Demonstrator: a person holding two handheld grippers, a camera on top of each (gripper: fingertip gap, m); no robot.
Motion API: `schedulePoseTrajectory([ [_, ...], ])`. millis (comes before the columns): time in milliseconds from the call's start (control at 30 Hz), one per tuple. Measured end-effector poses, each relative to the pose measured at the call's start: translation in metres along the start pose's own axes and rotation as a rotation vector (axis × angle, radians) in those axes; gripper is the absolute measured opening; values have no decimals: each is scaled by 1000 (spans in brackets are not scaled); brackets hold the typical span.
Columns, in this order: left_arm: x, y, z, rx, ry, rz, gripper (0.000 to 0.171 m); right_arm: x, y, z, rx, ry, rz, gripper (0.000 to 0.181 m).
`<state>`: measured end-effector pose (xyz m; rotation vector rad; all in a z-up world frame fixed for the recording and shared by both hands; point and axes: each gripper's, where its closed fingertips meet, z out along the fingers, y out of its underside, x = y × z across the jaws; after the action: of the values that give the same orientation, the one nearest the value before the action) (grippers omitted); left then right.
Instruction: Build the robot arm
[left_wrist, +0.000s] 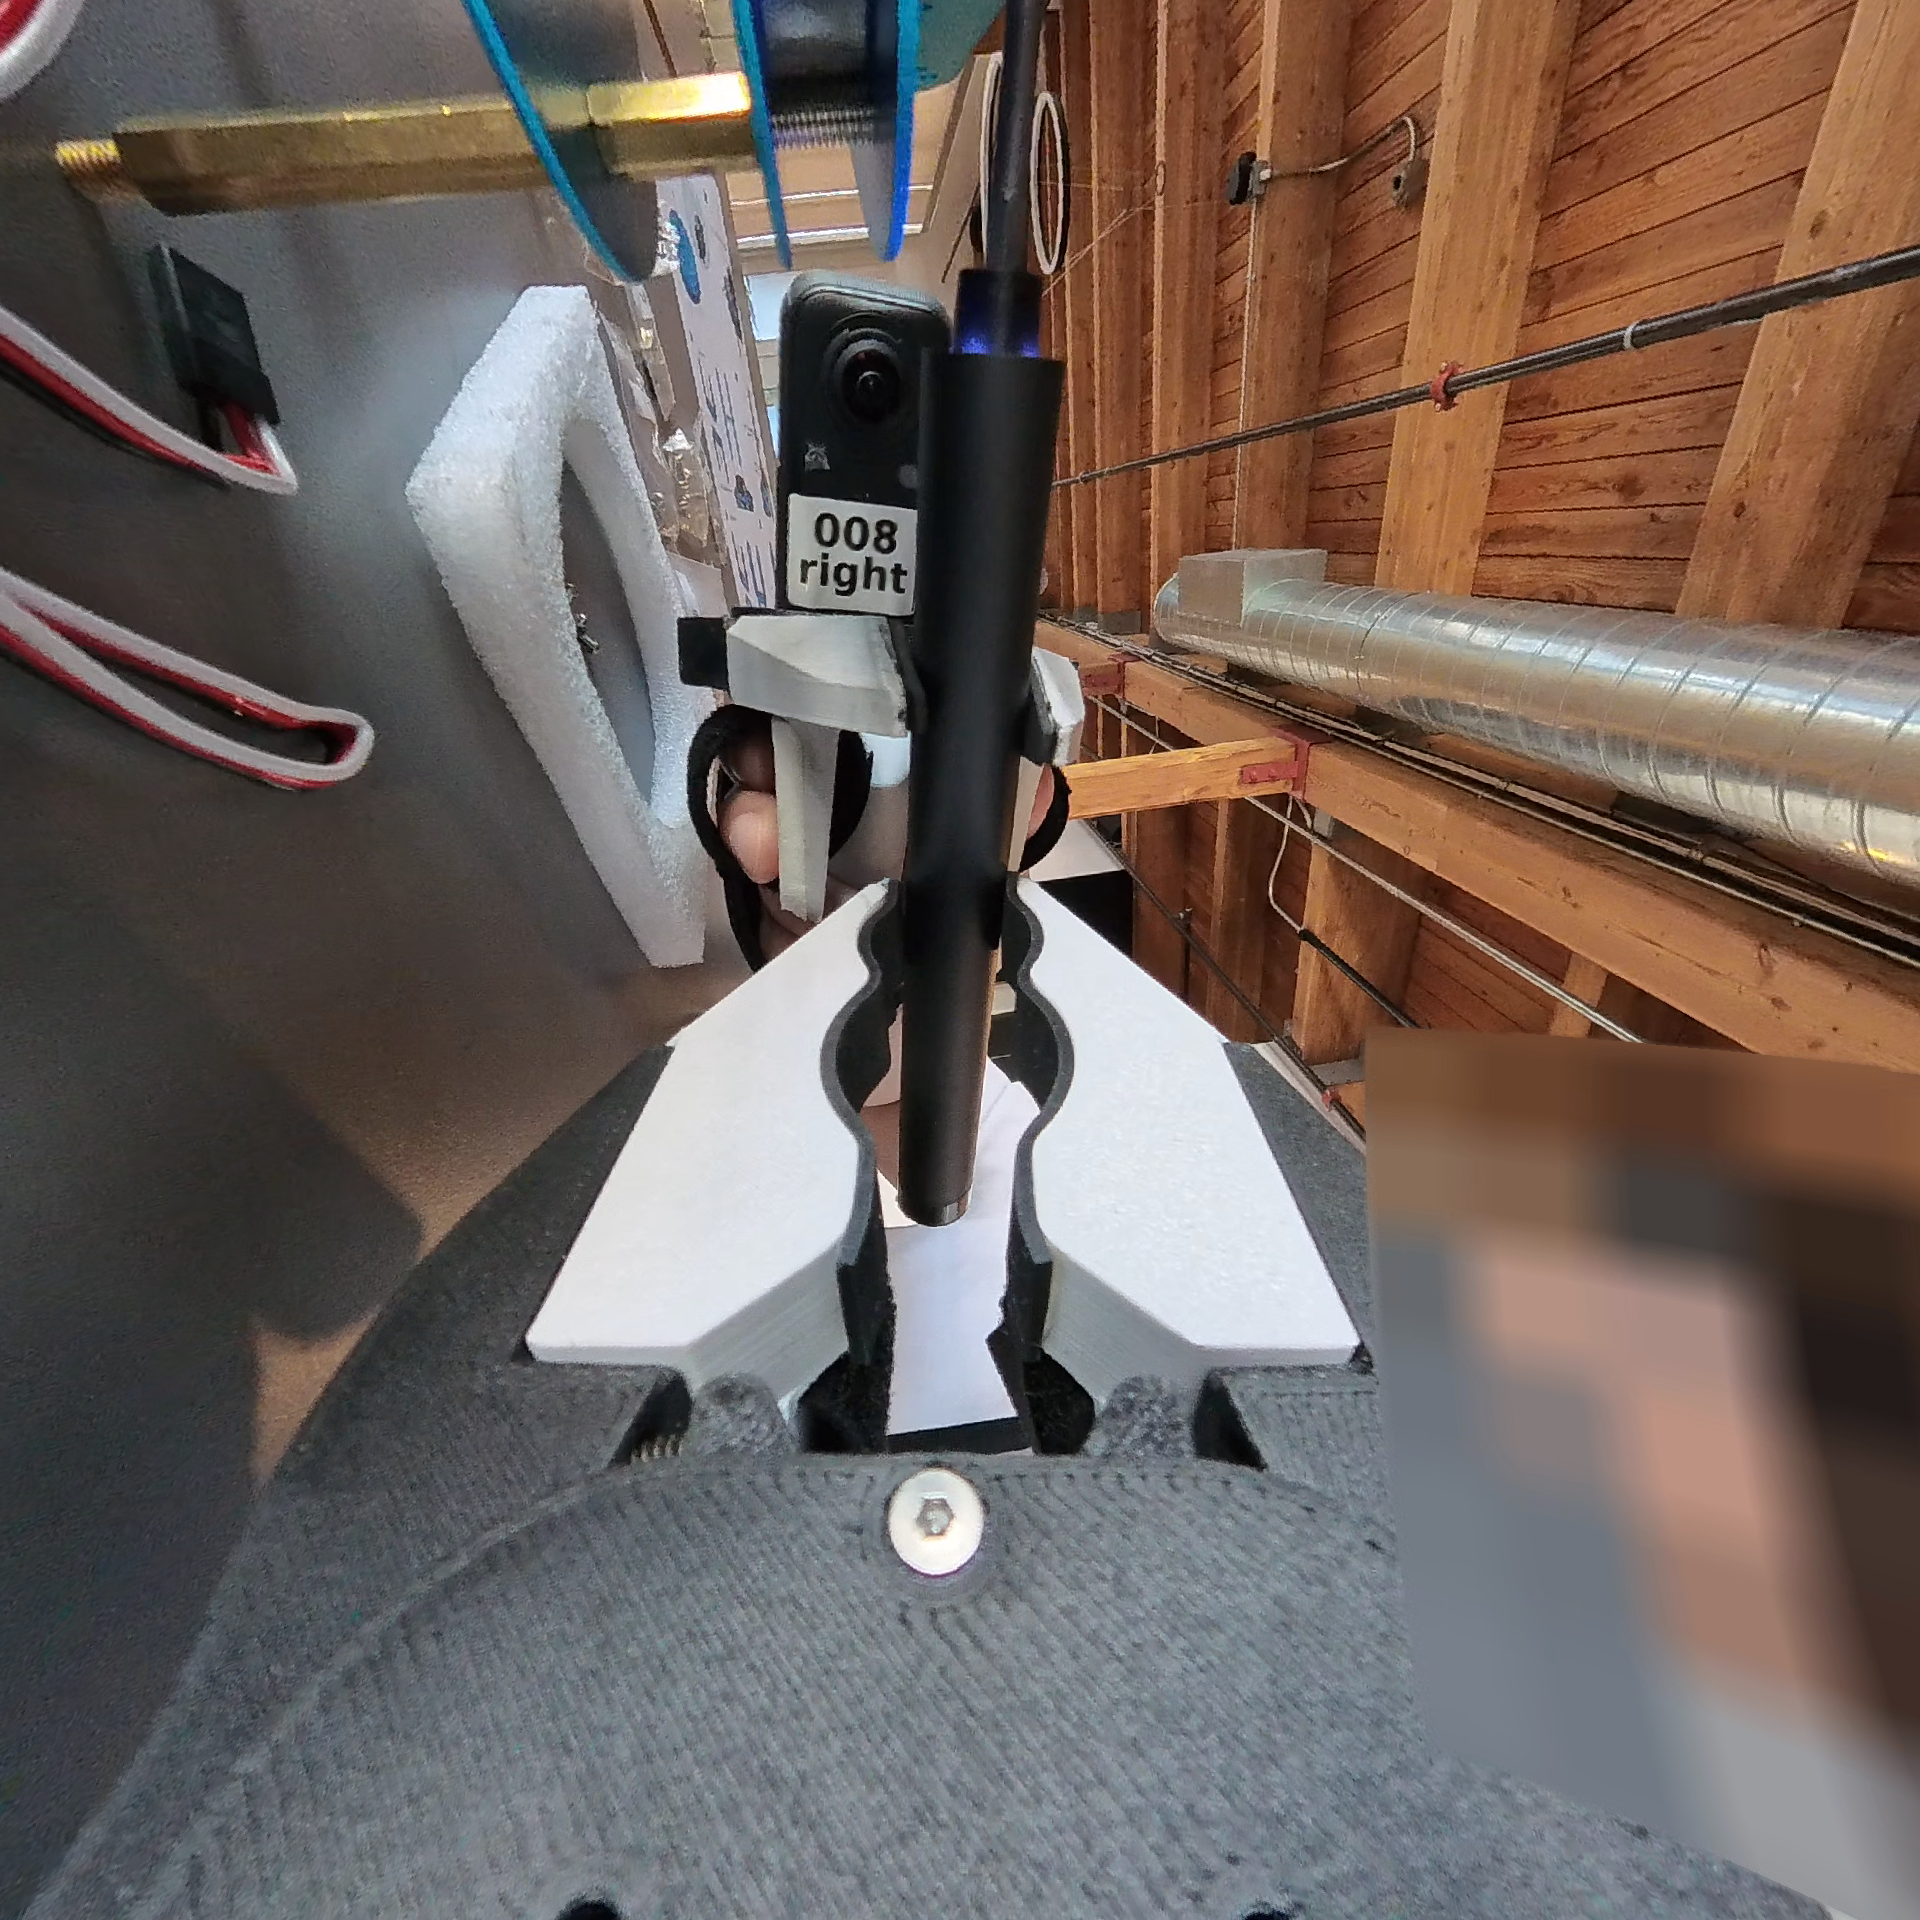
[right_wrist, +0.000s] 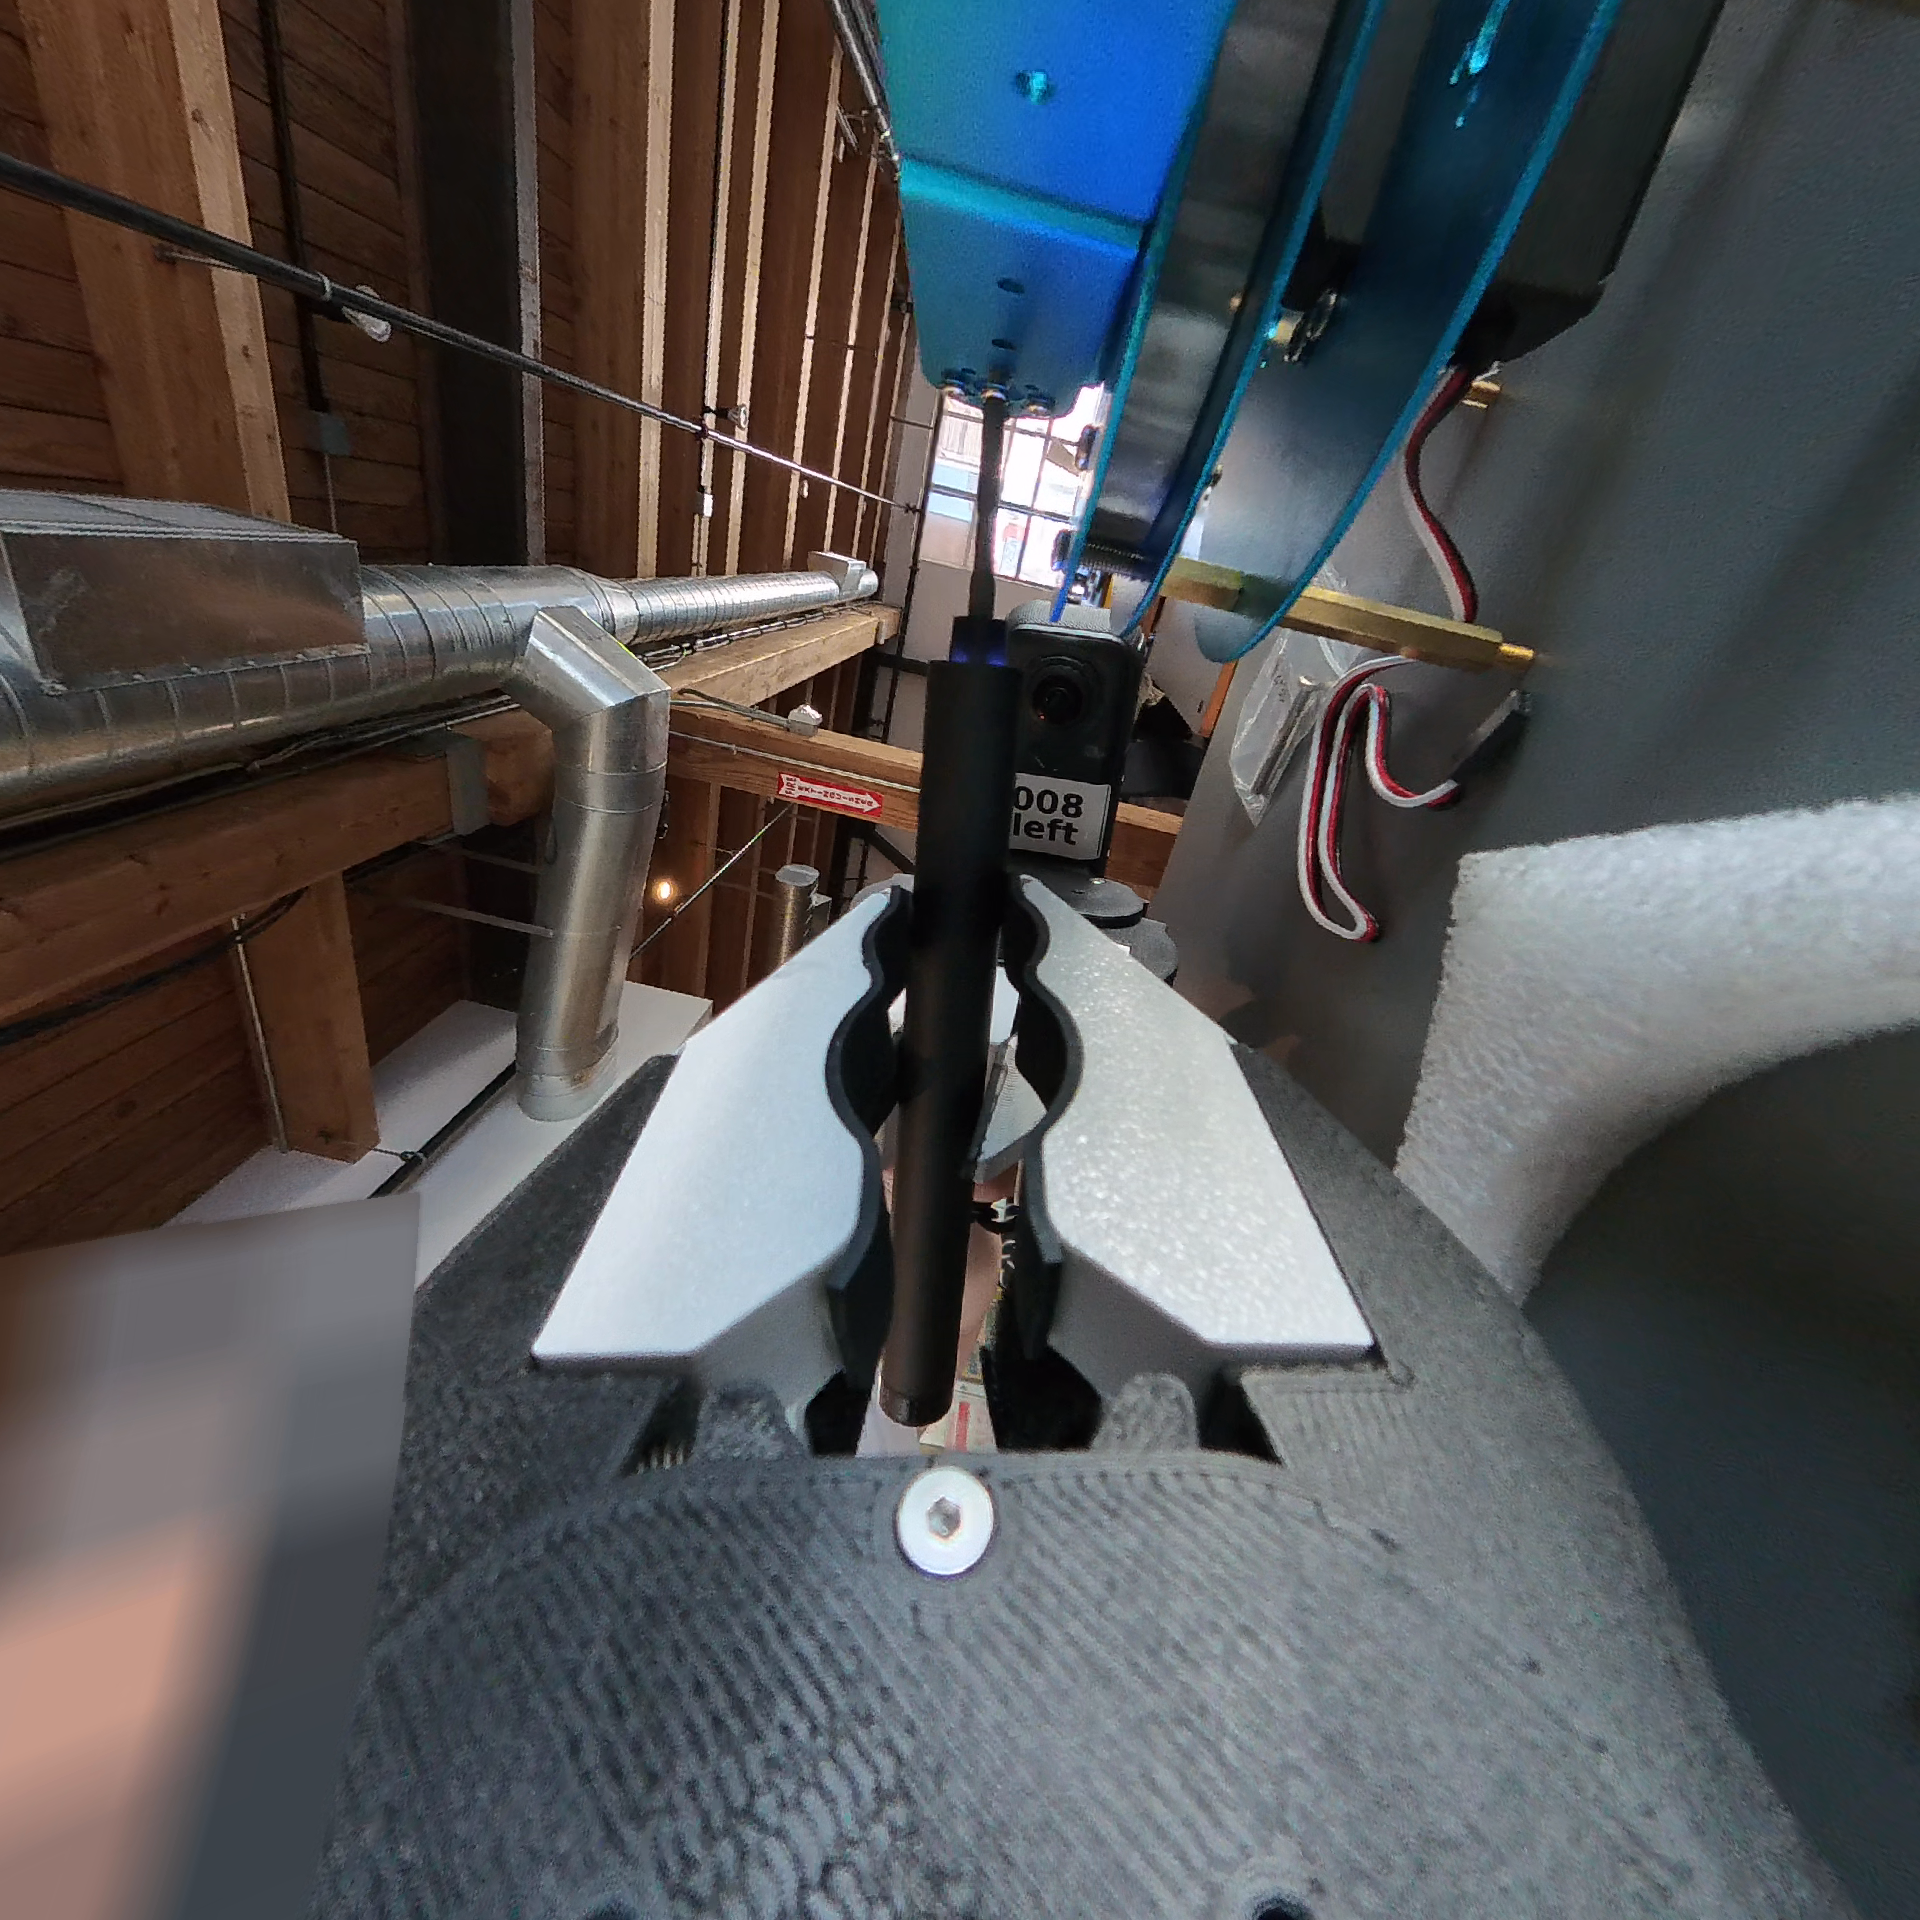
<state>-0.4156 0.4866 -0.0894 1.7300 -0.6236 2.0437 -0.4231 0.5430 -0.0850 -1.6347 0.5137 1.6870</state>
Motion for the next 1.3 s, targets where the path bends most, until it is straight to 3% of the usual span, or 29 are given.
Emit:
schedulePoseTrajectory([
  [300, 1, -1, -1, -3, 4, -6, 16, -4, -1, 0, -2, -11, 3, 25],
  [467, 2, -2, -1, -8, -6, -1, 16, -1, -1, 0, -21, 20, -22, 18],
  [1300, 0, -2, -4, -7, -4, -11, 16, 1, -1, 1, -4, -2, 18, 16],
])
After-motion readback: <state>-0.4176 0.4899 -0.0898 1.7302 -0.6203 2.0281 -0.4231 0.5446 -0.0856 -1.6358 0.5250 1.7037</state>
